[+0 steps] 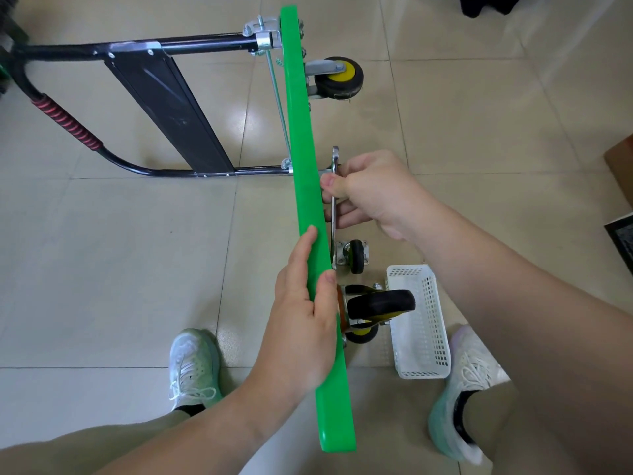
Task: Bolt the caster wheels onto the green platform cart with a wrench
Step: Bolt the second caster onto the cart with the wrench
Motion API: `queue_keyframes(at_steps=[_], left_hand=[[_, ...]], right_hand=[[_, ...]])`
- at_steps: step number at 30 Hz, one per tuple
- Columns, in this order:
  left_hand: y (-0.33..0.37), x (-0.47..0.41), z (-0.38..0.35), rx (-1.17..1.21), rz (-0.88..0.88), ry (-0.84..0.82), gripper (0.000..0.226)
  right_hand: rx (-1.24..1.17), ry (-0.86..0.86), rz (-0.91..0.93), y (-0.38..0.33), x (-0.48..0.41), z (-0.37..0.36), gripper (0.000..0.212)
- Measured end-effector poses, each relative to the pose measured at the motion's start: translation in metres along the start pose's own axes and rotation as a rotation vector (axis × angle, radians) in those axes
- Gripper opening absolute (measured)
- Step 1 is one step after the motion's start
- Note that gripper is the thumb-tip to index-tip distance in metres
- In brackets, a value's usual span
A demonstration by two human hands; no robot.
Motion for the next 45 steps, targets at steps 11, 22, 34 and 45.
queue_keyframes(at_steps=[11,22,34,45], left_hand=[[0.000,0.005,0.002,0.126,0.010,-0.033,0.057],[0.001,0.077,0.003,0.052,0.027,-0.112,0.051],[-0.013,0.087,-0.002,0.036,-0.024,-0.125,0.051],[-0.023,0.084,-0.006,0.058,-0.025,-0.133,0.052]], right_hand=[[-0.229,0.067,0.277,-0.013,0.097,0.044,0.008],[-0.047,0.149,0.396,0.032,0.225,0.004,0.031],[0.060,0.229,0.611,0.061,0.258,-0.018,0.052],[0.174,0.156,0.562,0.067,0.240,-0.034,0.036]])
Point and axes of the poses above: each hand's wrist, its own x-axis away from the middle knuckle, its own z-axis out of the back of the hand, y = z × x, the point moved 7 cm from there along -x, towards the middle knuckle, and after that the axes turned 5 degrees about -y, right-handed, at the moved point
